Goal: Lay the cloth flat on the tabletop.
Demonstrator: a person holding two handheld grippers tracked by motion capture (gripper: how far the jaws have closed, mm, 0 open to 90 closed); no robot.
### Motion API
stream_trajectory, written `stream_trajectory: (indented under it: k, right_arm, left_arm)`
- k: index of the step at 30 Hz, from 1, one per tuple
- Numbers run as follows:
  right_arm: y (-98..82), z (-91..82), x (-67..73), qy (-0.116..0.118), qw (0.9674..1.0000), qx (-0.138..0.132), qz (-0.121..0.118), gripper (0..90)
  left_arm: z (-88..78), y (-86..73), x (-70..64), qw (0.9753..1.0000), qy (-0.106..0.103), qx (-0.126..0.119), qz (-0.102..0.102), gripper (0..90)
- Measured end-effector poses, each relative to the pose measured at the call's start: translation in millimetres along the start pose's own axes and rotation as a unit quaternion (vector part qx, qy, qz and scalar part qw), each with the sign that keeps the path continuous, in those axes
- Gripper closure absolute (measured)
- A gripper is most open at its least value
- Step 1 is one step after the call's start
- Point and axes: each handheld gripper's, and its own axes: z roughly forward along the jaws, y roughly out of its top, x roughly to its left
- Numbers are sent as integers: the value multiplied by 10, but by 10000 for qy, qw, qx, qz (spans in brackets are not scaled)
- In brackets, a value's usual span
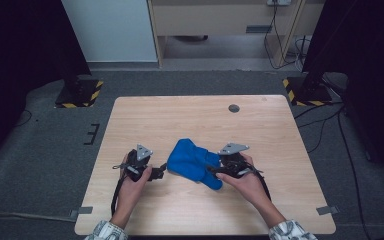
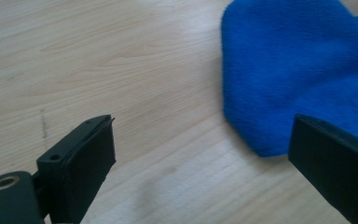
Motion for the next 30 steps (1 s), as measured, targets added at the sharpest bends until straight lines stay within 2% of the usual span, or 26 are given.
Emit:
stream_trajectory:
  k: [1, 2, 3, 4, 5, 6, 7, 9, 13, 18, 21, 22, 23, 24, 25, 26, 27, 30]
  right_arm:
    - [0, 0, 0, 0, 10000, 0, 0, 317]
    - [-27, -49, -19, -109, 9999, -20, 32, 351]
    - [-58, -99, -37, -156, 9998, -100, 81, 420]
    - [-108, -172, -69, -138, 9996, -157, 177, 479]
    - [-108, -172, -69, -138, 9996, -157, 177, 479]
    - [-127, -193, -78, -120, 9995, -190, 207, 564]
    - [-145, -207, -86, -32, 9995, -233, 197, 593]
    - [-172, -216, -92, 65, 9990, -307, 331, 642]
    - [-218, -179, -71, 116, 9987, -253, 426, 629]
    - [-257, -109, 3, 199, 9983, -144, 527, 494]
    - [-274, -50, 36, 211, 9986, -62, 481, 465]
    - [-276, -33, 40, 212, 9986, -56, 485, 484]
    - [-281, -17, 49, 202, 9988, -49, 436, 574]
    - [-281, -17, 49, 202, 9988, -49, 436, 574]
    - [-283, -11, 51, 197, 9989, -75, 417, 639]
    - [-281, -11, 56, 230, 9990, -126, 371, 749]
    - [-281, -11, 56, 230, 9990, -126, 371, 749]
    - [-269, -14, 64, 309, 9988, -165, 341, 832]
  left_arm:
    - [-14, 3, -38, 10000, -34, -13, 13, 68]
    - [-26, 4, -80, 10000, -75, -33, 35, 69]
    - [-35, 6, -123, 9999, -111, -44, 70, 69]
    - [-38, 9, -165, 9998, -129, -52, 106, 68]
    - [-33, 12, -202, 9998, -154, -65, 134, 68]
    - [-27, 19, -235, 9997, -180, -64, 158, 69]
    - [-19, 26, -265, 9996, -202, -66, 185, 69]
    - [-4, 39, -315, 9994, -231, -76, 241, 69]
    - [20, 52, -390, 9990, -297, -61, 322, 74]
    - [48, 71, -503, 9984, -442, -50, 340, 92]
    - [68, 86, -566, 9979, -518, -82, 380, 93]
    - [78, 88, -585, 9977, -547, -79, 389, 93]
    - [90, 89, -607, 9974, -592, -72, 410, 97]
    - [99, 90, -629, 9969, -633, -49, 458, 97]
    - [106, 89, -653, 9964, -672, -30, 512, 103]
    - [113, 88, -678, 9959, -713, -28, 554, 111]
    - [118, 86, -700, 9955, -742, -32, 595, 111]
    - [126, 88, -757, 9942, -825, -26, 694, 126]
